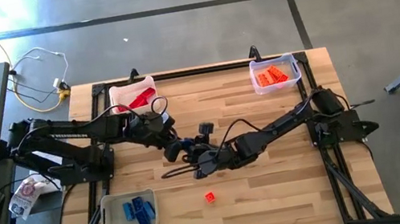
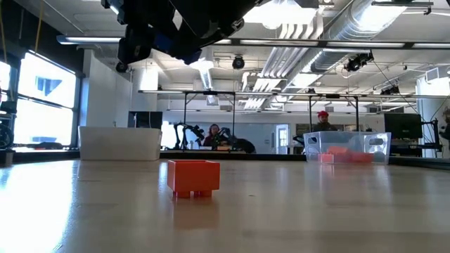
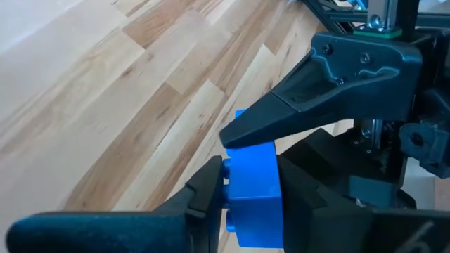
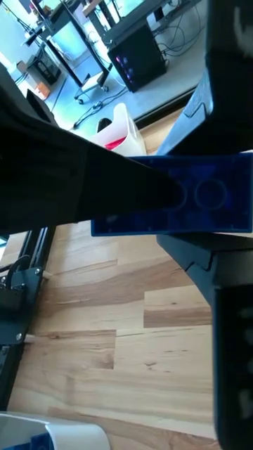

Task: Sort & place blocks by color
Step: Put the blue game piece into the gray bin

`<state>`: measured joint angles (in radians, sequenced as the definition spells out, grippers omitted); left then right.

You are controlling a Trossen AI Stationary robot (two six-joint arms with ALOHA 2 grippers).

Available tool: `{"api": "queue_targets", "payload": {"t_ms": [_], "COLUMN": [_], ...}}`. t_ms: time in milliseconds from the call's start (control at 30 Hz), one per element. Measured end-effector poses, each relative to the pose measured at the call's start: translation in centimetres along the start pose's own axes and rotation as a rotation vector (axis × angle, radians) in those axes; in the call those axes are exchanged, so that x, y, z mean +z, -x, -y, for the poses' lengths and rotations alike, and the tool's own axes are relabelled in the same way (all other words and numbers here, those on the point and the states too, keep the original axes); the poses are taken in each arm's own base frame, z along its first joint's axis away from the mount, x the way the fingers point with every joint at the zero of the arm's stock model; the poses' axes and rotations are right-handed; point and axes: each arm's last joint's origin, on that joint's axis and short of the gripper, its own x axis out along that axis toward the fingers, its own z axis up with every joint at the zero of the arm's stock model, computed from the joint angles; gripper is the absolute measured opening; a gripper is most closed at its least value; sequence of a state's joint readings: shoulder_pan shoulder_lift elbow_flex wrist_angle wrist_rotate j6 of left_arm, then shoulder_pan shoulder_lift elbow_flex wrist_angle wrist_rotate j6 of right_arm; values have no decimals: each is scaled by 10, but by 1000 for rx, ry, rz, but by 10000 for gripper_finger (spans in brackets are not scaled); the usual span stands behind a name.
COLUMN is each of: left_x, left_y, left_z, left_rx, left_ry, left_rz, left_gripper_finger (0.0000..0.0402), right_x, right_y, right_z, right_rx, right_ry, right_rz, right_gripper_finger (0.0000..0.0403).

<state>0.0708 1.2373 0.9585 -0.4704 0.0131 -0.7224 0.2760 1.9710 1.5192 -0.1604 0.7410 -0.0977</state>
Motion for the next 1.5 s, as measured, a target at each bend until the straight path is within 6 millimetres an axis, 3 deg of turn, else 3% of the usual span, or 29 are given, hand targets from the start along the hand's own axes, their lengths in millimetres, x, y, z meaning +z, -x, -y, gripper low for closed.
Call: {"api": "queue_targets", "payload": {"t_ms": [333, 600, 800, 1067, 1333, 1500], "left_x": [-4, -23, -48, -84, -122, -146], "left_y": [0, 4, 9, 18, 34, 46], "left_z": [3, 10, 14, 39, 57, 56], "left_rx": [-9, 28, 147, 68, 31, 112], "left_ry": [-83, -121, -129, -140, -121, -95], "left_rz": [-21, -97, -186, -312, -423, -505], "left_gripper_finger": [76, 73, 73, 75, 75, 75], "right_x": [1, 1, 0, -4, -8, -14], "right_y": [4, 18, 27, 32, 32, 30], "right_z": [-7, -24, -37, -44, -45, -50], "right_rx": [97, 226, 418, 659, 722, 760], "right_ry": [-58, -99, -130, -139, -93, -49], "right_rz": [14, 10, -8, -63, -90, -96], "right_gripper_finger": [174, 220, 226, 227, 227, 227]}}
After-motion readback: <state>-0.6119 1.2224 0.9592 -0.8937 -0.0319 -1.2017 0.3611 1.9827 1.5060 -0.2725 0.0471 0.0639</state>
